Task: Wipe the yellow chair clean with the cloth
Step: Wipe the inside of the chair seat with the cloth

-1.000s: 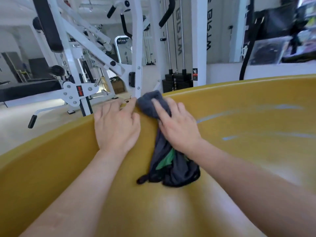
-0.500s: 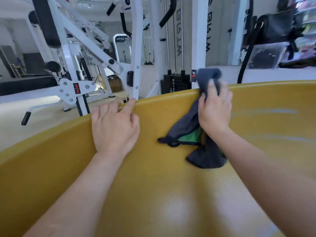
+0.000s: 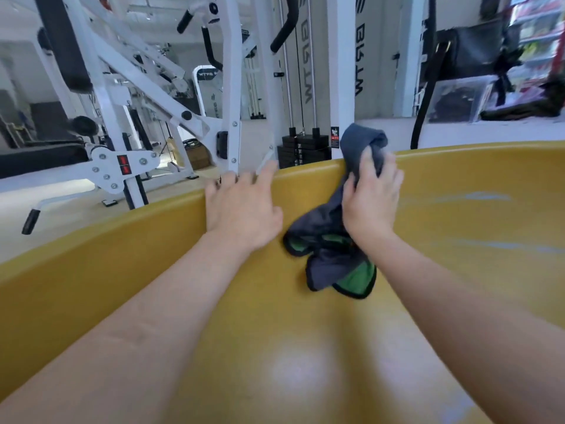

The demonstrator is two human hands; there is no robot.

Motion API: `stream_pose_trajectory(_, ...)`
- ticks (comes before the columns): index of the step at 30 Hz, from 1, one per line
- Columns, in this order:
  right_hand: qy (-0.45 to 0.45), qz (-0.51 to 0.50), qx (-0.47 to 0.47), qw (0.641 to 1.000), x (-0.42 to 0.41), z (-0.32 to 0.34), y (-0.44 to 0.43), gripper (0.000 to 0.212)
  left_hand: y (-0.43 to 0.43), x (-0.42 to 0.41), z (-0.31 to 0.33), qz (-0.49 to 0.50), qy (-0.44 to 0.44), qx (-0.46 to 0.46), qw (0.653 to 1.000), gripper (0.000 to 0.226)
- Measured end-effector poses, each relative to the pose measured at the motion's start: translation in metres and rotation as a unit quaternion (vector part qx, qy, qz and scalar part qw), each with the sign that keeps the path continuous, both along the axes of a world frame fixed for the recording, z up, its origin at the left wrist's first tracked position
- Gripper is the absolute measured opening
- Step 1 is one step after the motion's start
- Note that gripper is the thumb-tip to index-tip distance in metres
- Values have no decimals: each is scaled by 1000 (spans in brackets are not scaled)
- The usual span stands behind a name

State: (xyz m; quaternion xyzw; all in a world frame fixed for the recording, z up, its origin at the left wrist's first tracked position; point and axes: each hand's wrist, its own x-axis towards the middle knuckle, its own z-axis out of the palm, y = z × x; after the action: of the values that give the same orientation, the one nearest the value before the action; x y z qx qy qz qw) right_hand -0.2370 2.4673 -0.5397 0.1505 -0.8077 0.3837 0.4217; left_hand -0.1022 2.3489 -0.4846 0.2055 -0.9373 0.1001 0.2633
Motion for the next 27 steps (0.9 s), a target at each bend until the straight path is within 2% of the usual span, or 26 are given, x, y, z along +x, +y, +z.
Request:
stream_pose_trajectory(1, -3, 14, -9, 1000, 25, -23, -13, 49, 6, -9, -4, -8, -3, 4, 1000, 68)
stream_pose_trajectory(2, 20, 57, 27, 998, 59, -58, -24, 51, 10, -15, -8, -12, 5, 10, 1000, 72)
stream_pose_trajectory(3, 53, 123, 107, 985, 99, -95, -28, 54, 12, -17, -10, -11, 17, 16, 1000, 75)
stream_pose_trajectory(4, 86, 199, 206, 954, 134, -126, -23, 56, 11, -18, -11, -12, 28, 18, 999, 78)
stream_pose_trajectory(6, 170, 282, 356, 875, 145, -151, -2, 54, 5, -18, -13, -20, 40, 8, 999, 82)
stream_pose_trajectory(7, 216, 293, 394, 844, 124, -137, 8, 51, 3, -16, -13, -22, 43, 5, 999, 82)
stream_pose_trajectory(8, 251, 269, 400, 839, 92, -115, 15, 48, 3, -17, -15, -25, 48, 4, 999, 81)
stream_pose_trajectory(9, 272, 223, 365, 862, 58, -86, 18, 47, 4, -18, -16, -29, 57, 6, 998, 79)
stream_pose_trajectory(10, 268, 161, 303, 900, 26, -53, 19, 47, 5, -18, -18, -30, 66, 6, 997, 77)
stream_pose_trajectory(11, 235, 87, 216, 944, -3, -22, 18, 48, 5, -19, -19, -32, 73, 4, 997, 75)
stream_pose_trajectory(12, 155, 35, 118, 980, -20, -2, 14, 50, 4, -21, -20, -36, 80, 3, 996, 73)
stream_pose_trajectory(13, 73, 7, 33, 997, -21, 3, 6, 50, 3, -22, -20, -40, 87, 4, 995, 70)
stream_pose_trajectory(14, 33, -5, -17, 999, -9, -7, -4, 50, 1, -23, -22, -41, 94, 4, 995, 67)
stream_pose_trajectory(15, 30, 7, -18, 999, 13, -31, -12, 51, 0, -23, -23, -40, 102, 1, 994, 65)
stream_pose_trajectory(16, 45, 44, 31, 998, 44, -66, -15, 52, 0, -23, -26, -40, 110, -6, 993, 64)
stream_pose_trajectory(17, 72, 100, 113, 986, 78, -106, -12, 53, 0, -24, -27, -39, 117, -13, 992, 63)
stream_pose_trajectory(19, 139, 230, 298, 916, 128, -159, 11, 49, -1, -23, -30, -41, 119, -18, 992, 62)
stream_pose_trajectory(21, 220, 317, 418, 822, 98, -140, 30, 40, -1, -22, -29, -44, 117, -13, 992, 63)
stream_pose_trajectory(22, 266, 303, 435, 806, 66, -112, 34, 37, 1, -21, -28, -43, 116, -12, 992, 64)
stream_pose_trajectory(23, 299, 259, 402, 826, 31, -77, 33, 37, 2, -22, -28, -45, 116, -14, 992, 64)
stream_pose_trajectory(24, 299, 192, 330, 875, -1, -39, 30, 41, 3, -22, -28, -44, 118, -14, 992, 64)
stream_pose_trajectory(25, 254, 112, 230, 933, -27, -8, 26, 45, 2, -22, -29, -43, 121, -13, 992, 63)
stream_pose_trajectory(26, 169, 52, 120, 977, -38, 7, 18, 49, 1, -23, -29, -43, 124, -11, 991, 62)
stream_pose_trajectory(27, 91, 17, 28, 995, -32, 6, 7, 50, 0, -24, -29, -43, 128, -10, 991, 62)
